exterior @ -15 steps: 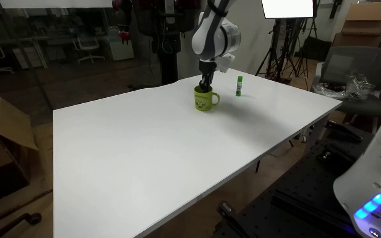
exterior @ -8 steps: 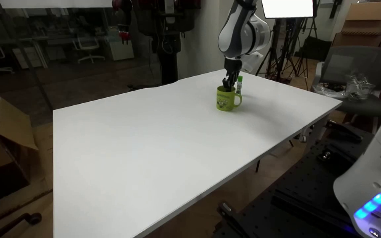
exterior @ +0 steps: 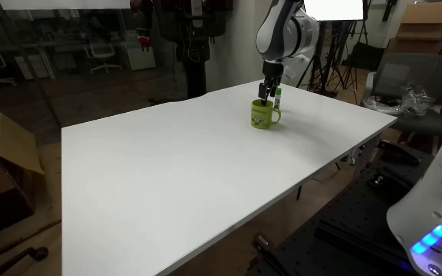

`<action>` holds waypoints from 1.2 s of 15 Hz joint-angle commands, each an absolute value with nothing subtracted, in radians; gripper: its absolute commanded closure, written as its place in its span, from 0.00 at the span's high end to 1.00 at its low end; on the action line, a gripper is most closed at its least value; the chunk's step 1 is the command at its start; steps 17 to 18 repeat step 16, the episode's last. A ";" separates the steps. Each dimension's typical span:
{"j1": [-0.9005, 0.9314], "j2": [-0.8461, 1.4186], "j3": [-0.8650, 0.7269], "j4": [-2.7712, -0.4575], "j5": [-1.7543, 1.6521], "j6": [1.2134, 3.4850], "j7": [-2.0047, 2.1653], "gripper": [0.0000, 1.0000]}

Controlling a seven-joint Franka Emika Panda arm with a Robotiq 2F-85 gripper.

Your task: Shift the cup to the right

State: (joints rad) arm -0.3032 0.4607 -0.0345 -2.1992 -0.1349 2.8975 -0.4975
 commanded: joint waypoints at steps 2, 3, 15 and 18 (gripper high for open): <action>-0.289 0.374 -0.035 -2.246 -0.141 2.907 -0.461 1.00; -0.285 0.356 -0.034 -2.251 -0.142 2.907 -0.461 1.00; -0.260 0.336 -0.036 -2.227 -0.142 2.870 -0.486 1.00; -0.259 0.336 -0.036 -2.227 -0.142 2.870 -0.486 1.00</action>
